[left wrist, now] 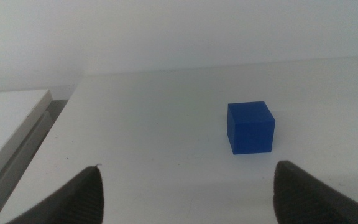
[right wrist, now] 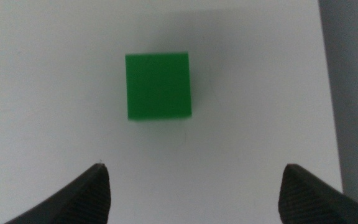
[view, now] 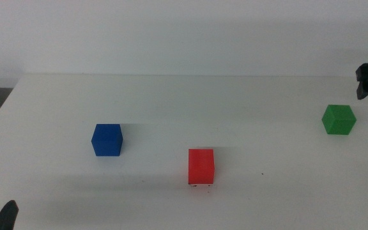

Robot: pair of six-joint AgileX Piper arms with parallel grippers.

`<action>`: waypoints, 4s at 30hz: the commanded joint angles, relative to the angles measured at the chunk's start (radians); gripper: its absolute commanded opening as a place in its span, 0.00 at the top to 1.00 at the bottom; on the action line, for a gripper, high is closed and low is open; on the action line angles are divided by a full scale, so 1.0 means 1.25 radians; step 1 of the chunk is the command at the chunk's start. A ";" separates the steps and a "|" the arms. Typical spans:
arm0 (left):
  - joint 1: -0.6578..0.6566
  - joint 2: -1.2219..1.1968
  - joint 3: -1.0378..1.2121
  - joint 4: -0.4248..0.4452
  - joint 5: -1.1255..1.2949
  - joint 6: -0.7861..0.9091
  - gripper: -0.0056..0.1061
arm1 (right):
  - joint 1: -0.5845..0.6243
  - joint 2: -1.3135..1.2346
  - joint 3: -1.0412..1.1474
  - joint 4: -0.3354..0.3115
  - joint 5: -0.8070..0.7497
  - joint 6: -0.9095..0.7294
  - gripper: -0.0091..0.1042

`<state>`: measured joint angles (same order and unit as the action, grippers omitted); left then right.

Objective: Stack red cubes first, then green, then blue cubes in a specific spot.

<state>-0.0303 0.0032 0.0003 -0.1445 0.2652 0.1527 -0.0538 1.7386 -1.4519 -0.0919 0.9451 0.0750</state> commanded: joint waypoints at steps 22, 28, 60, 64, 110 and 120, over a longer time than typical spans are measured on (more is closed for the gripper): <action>0.000 -0.003 0.000 -0.002 -0.010 -0.001 0.11 | -0.019 0.299 -0.152 0.059 -0.105 -0.101 0.13; 0.000 -0.003 0.000 -0.002 -0.010 -0.001 0.11 | -0.019 0.332 -0.154 0.058 -0.105 -0.101 0.32; 0.000 -0.003 0.000 -0.002 -0.010 -0.001 0.11 | 0.683 0.192 -0.157 -0.179 0.104 0.674 0.88; 0.000 -0.003 0.000 -0.002 -0.010 -0.001 0.11 | 0.697 0.210 -0.157 -0.189 0.099 0.687 0.88; 0.000 -0.003 0.000 -0.002 -0.010 -0.001 0.11 | 0.784 -0.121 0.055 -0.376 0.026 0.629 0.10; 0.000 -0.003 0.000 -0.002 -0.010 -0.001 0.11 | 0.785 -0.642 0.317 -0.263 -0.140 0.281 0.10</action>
<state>-0.0303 0.0032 0.0003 -0.1445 0.2652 0.1527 0.9290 1.0214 -1.0753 -0.4648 0.7891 0.5259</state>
